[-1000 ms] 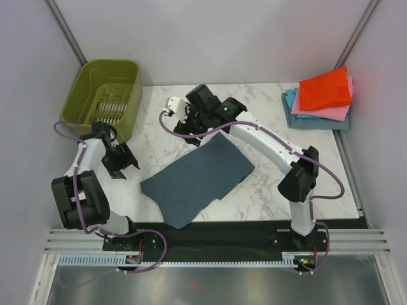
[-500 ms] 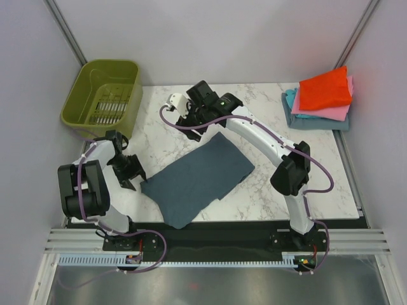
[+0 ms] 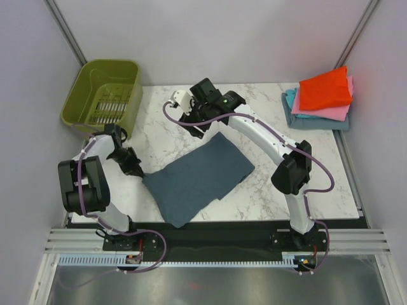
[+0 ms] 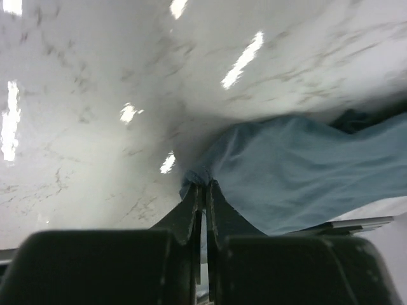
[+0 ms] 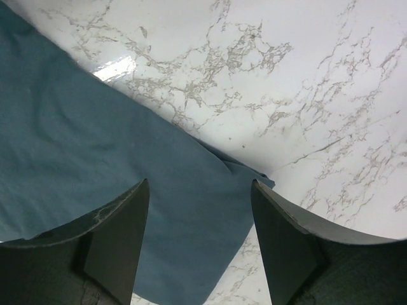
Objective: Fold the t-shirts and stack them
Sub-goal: Flatten the tshirt out
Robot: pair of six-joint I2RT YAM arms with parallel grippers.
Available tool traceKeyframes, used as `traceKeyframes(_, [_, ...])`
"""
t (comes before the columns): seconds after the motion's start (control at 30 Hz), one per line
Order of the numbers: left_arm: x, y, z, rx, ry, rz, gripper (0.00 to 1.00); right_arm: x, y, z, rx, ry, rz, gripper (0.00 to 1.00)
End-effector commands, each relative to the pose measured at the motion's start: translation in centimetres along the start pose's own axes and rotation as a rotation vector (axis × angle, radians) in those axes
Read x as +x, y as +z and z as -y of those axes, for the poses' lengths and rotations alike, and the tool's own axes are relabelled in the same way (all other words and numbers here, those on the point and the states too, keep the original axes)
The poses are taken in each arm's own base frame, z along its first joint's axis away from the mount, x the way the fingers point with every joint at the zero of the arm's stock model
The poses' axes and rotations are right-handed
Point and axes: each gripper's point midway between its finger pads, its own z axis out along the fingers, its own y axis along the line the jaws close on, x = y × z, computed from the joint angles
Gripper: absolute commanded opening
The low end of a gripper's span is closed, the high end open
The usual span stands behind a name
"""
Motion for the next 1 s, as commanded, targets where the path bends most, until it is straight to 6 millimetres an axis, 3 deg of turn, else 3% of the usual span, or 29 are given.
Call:
traceKeyframes(0.0, [-4.7, -4.9, 5.4, 0.181, 0.031, 0.175, 0.02, -1.5, -1.2, 1.5, 0.063, 0.025, 0.044, 0.73])
traceKeyframes(0.03, [-5.4, -6.6, 7.6, 0.267, 0.065, 0.2, 0.02, -1.6, -1.9, 2.5, 0.108, 0.048, 0.048, 0.72])
traceKeyframes(0.1, [-8.8, -12.5, 12.5, 0.369, 0.229, 0.381, 0.02, -1.7, -3.0, 4.8, 0.193, 0.086, 0.068, 0.72])
traceKeyframes(0.13, [-10.9, -17.1, 15.0, 0.392, 0.316, 0.529, 0.02, -2.1, -4.2, 5.7, 0.226, 0.101, 0.089, 0.71])
traceKeyframes(0.23, [-12.3, -22.5, 20.1, 0.404, 0.535, 0.725, 0.02, -2.7, -7.4, 9.1, 0.338, 0.178, 0.157, 0.7])
traceKeyframes(0.27, [-11.7, -26.4, 23.4, 0.454, 0.628, 0.819, 0.02, -2.9, -8.2, 10.1, 0.366, 0.194, 0.178, 0.7])
traceKeyframes(0.33, [-11.7, -30.5, 26.4, 0.504, 0.704, 0.925, 0.02, -2.6, -11.2, 12.7, 0.447, 0.228, 0.215, 0.7])
traceKeyframes(0.43, [-9.3, -32.2, 30.5, 0.562, 0.841, 0.97, 0.02, -2.5, -14.8, 15.8, 0.561, 0.26, 0.266, 0.73])
traceKeyframes(0.5, [-7.0, -31.3, 32.6, 0.601, 0.904, 0.936, 0.02, -2.0, -16.4, 17.4, 0.62, 0.275, 0.273, 0.73])
traceKeyframes(0.57, [-4.3, -28.6, 34.3, 0.623, 0.97, 0.853, 0.02, -1.7, -17.6, 17.7, 0.644, 0.285, 0.281, 0.74])
traceKeyframes(0.63, [-2.4, -26.2, 35.0, 0.627, 1.008, 0.782, 0.02, -1.1, -17.9, 17.4, 0.646, 0.289, 0.269, 0.74])
traceKeyframes(0.73, [0.4, -20.2, 34.9, 0.604, 1.026, 0.609, 0.02, -0.2, -18.0, 16.8, 0.641, 0.281, 0.248, 0.74])
traceKeyframes(0.77, [1.2, -19.2, 34.9, 0.609, 1.015, 0.569, 0.02, 0.0, -18.1, 16.8, 0.645, 0.278, 0.242, 0.74])
traceKeyframes(0.83, [1.3, -16.9, 33.9, 0.581, 0.986, 0.515, 0.02, 0.5, -18.5, 16.6, 0.655, 0.272, 0.226, 0.74])
traceKeyframes(0.97, [1.4, -15.6, 33.2, 0.559, 0.985, 0.49, 0.02, 1.3, -18.8, 17.2, 0.669, 0.279, 0.214, 0.74])
